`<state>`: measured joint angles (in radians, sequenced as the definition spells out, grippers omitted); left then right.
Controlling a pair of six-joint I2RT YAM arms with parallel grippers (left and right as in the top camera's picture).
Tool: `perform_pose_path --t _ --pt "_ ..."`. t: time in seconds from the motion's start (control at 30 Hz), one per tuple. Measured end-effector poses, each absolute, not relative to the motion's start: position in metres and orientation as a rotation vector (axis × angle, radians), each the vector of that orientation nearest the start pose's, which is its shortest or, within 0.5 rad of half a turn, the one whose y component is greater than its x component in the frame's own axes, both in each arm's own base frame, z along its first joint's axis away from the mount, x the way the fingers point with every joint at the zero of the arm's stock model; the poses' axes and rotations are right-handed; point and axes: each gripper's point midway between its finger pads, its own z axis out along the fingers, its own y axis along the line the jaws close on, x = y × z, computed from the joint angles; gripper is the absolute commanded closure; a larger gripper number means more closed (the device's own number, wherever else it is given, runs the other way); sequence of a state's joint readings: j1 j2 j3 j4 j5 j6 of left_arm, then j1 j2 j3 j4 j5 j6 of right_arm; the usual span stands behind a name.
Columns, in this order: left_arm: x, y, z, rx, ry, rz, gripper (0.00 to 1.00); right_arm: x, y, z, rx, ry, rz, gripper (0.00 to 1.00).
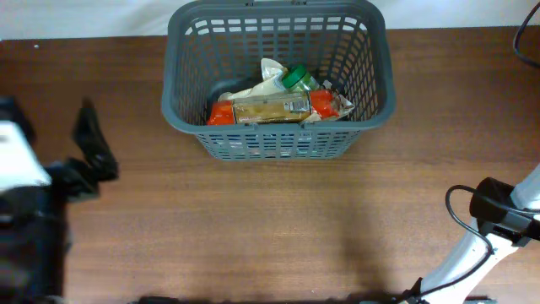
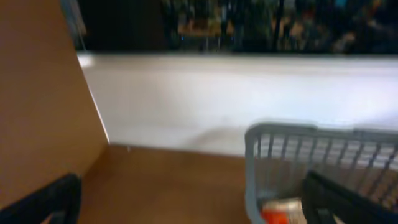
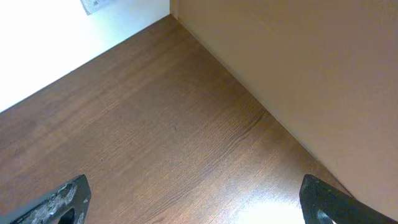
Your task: Pack container
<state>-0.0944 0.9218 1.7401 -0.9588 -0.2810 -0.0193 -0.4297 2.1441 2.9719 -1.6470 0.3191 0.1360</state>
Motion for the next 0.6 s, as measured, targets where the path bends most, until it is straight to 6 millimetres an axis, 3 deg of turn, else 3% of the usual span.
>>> perform_pose_path --t 0.23,0.37,0.6 --pt "0.227 0.018 0.426 -0.103 1.761 0.109 0.01 0.384 -0.235 0.383 0.815 2.256 -0.52 0.01" --pt "0.229 0.014 0.388 -0.106 1.816 0.073 0.01 0.384 -0.235 0.383 0.815 2.256 -0.519 0.01" --pt "0.228 0.009 0.344 -0.132 1.853 0.019 0.01 0.384 -0.235 0.383 0.814 2.257 -0.519 0.01"
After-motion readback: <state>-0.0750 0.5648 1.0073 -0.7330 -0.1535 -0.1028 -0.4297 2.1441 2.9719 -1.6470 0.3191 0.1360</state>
